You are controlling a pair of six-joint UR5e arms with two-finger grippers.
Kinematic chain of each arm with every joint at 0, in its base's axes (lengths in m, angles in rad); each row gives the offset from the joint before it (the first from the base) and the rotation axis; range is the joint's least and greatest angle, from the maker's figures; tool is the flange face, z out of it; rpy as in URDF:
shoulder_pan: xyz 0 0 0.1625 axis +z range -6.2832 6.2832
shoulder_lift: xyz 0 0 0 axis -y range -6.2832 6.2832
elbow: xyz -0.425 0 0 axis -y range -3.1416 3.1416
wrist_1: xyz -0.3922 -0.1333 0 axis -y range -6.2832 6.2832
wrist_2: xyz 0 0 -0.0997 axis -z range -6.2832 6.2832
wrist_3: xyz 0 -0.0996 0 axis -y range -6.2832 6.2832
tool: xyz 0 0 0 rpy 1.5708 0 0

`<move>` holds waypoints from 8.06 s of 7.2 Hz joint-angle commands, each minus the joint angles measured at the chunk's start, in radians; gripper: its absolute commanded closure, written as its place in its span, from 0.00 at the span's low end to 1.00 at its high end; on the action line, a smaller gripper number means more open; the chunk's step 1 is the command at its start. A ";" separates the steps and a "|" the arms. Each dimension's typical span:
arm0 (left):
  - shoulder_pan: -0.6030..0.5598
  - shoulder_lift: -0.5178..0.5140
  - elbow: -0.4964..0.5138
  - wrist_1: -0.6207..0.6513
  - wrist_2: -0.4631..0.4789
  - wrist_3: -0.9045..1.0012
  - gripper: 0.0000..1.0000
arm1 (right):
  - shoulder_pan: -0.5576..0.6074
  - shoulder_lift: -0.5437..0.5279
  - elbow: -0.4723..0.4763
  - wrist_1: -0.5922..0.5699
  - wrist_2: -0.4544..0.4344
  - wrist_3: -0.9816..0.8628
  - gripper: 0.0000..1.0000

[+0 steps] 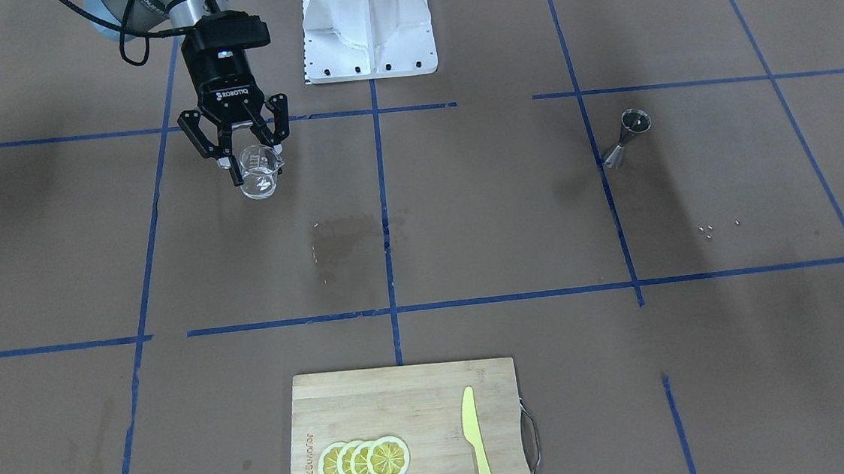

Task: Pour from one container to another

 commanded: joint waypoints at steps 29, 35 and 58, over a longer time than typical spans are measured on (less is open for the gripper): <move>-0.004 0.013 -0.033 -0.008 -0.006 0.003 0.00 | -0.207 -0.299 -0.376 0.512 -0.245 0.527 0.00; -0.004 0.011 -0.036 -0.008 -0.006 0.000 0.00 | -0.176 -0.328 -0.315 0.512 -0.264 0.426 0.00; -0.004 0.010 -0.059 -0.007 -0.004 0.003 0.00 | 1.283 -0.338 -0.183 -0.876 1.507 -0.766 0.00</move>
